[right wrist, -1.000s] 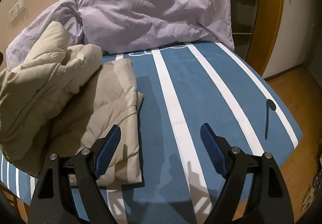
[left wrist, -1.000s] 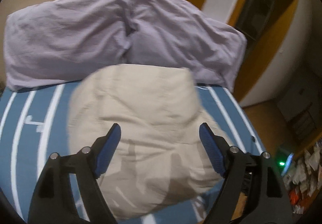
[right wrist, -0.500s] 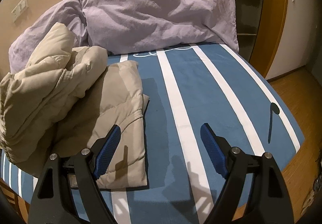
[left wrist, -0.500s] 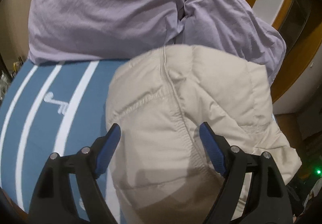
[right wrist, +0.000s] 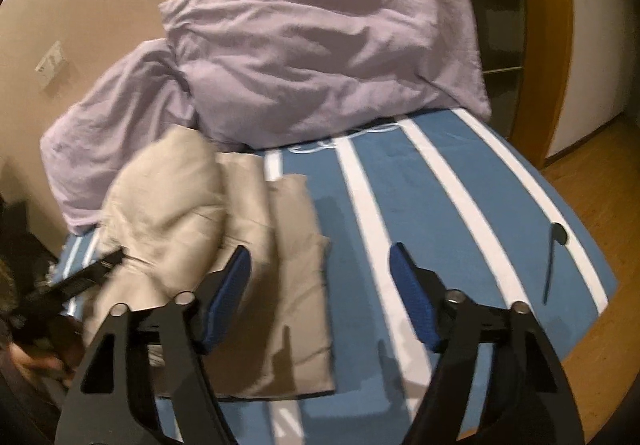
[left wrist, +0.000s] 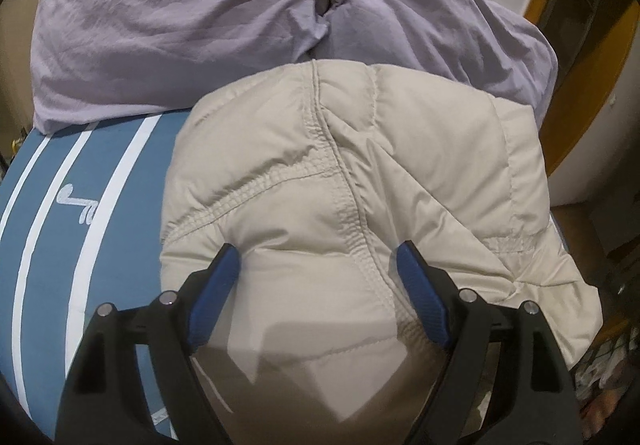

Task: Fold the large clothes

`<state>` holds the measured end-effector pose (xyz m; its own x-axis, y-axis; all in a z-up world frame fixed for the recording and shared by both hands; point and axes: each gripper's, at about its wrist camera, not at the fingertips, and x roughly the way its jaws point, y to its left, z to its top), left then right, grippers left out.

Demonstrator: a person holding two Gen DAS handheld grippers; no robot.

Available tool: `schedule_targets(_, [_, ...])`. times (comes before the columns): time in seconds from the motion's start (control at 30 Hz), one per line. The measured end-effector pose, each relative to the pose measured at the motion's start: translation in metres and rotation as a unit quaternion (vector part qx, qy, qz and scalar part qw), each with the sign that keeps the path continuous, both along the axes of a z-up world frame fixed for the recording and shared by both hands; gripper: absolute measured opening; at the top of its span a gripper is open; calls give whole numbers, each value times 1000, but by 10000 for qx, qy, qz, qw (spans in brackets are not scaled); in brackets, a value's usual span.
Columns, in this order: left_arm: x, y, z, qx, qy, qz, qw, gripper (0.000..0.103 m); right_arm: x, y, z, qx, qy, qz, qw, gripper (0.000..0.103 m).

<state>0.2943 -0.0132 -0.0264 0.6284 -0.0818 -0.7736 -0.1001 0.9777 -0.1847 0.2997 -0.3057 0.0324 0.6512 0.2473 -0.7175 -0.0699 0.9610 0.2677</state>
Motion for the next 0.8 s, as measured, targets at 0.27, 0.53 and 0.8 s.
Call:
schedule_targets(0.27, [-1, -15, -6, 103, -69, -204, 9997, 81, 6, 61, 7, -116, 0, 790, 9968, 37])
schedule_targets(0.53, [-4, -11, -4, 78, -146, -358, 9992, 81, 16, 77, -29, -516, 398, 776, 9949, 27])
schedule_targets(0.8, [-3, 3, 23, -30, -480, -358, 9982, 82, 25, 71, -62, -512, 726, 582, 9943, 27])
